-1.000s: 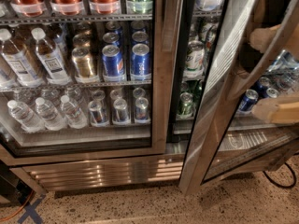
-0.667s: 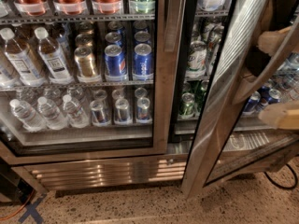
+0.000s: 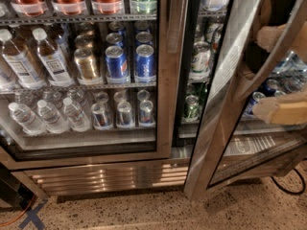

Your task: Open right fridge door

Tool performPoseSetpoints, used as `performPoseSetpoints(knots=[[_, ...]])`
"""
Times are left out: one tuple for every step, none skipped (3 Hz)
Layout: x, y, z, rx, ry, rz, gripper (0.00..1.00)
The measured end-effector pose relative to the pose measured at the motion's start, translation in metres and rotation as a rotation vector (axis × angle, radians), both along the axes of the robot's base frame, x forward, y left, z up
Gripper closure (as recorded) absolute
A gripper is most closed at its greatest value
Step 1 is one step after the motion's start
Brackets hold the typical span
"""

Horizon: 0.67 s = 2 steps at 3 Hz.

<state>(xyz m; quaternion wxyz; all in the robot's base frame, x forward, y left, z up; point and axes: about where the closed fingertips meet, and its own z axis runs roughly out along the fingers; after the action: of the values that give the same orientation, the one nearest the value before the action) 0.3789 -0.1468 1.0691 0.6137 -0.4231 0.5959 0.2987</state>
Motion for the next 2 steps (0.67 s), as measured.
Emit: performPoseSetpoints(knots=[[0.0046,0.0003,-0.0005,0.012,0.001,-0.021,0.0],[0.0042,0.0023,0.0001,0.012,0.001,-0.021,0.0]])
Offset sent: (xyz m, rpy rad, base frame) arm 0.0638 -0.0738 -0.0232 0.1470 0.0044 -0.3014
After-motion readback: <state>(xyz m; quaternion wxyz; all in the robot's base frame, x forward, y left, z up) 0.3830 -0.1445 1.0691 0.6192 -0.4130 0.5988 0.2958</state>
